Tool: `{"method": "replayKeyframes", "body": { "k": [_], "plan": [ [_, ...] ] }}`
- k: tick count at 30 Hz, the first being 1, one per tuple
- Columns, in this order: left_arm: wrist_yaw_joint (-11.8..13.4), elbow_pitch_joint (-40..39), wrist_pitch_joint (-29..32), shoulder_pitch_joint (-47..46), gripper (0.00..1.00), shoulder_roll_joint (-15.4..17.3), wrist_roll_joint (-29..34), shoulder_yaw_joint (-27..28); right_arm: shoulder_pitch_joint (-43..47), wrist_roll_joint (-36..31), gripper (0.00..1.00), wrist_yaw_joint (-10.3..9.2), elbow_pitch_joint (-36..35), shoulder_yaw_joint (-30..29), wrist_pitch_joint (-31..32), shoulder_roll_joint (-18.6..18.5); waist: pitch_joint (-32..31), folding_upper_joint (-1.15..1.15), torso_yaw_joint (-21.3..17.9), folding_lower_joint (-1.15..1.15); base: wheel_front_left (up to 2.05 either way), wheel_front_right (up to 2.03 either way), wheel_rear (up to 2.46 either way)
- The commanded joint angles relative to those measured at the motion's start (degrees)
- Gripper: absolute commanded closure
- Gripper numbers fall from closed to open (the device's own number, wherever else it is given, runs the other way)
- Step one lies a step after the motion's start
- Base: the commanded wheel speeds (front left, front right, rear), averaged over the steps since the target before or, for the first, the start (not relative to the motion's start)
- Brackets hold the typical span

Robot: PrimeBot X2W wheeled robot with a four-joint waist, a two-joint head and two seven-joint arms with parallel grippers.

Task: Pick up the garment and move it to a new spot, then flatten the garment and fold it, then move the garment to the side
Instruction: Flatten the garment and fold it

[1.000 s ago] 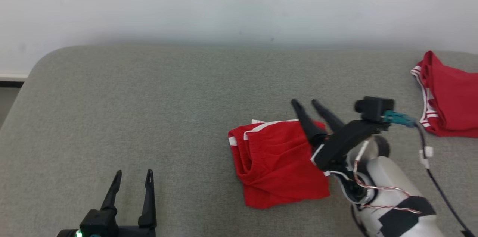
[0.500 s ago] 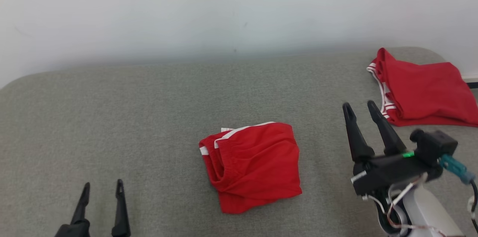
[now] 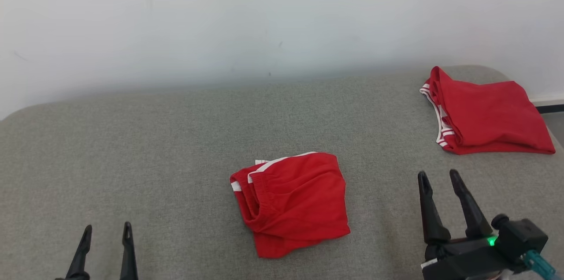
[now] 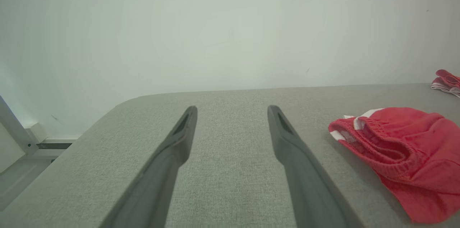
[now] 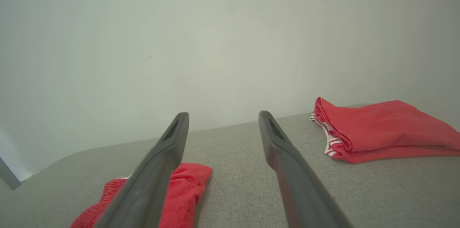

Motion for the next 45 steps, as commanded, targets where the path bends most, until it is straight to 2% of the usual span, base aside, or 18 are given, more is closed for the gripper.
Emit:
{"method": "replayKeyframes", "body": {
  "k": [1,6,12,45],
  "plan": [
    [-0.2,0.0,-0.2,1.1,0.00,0.5,-0.3,0.4,1.1,-1.0,0.00,0.11,-0.4,-0.6,-0.4,0.5,-0.3,0.00,0.4,0.01,0.00,0.00,0.00],
    [-1.7,0.3,-0.2,2.6,0.00,1.9,-0.7,0.5,3.7,-3.2,0.00,0.11,-0.8,-1.7,-0.7,2.8,-0.9,0.00,0.9,0.01,0.00,0.00,0.00],
    [-2.6,0.8,0.2,2.9,0.00,2.8,-1.3,0.2,5.0,-4.7,0.00,0.12,-1.0,-1.6,-0.7,3.8,-1.4,0.00,1.5,0.01,0.00,0.00,0.00],
    [0.5,0.6,0.4,2.5,0.00,3.6,-0.7,-0.8,4.9,-6.5,0.00,0.12,1.0,-0.6,-0.1,4.2,-1.7,0.00,1.9,0.01,0.00,0.00,0.00]
  ]
}}
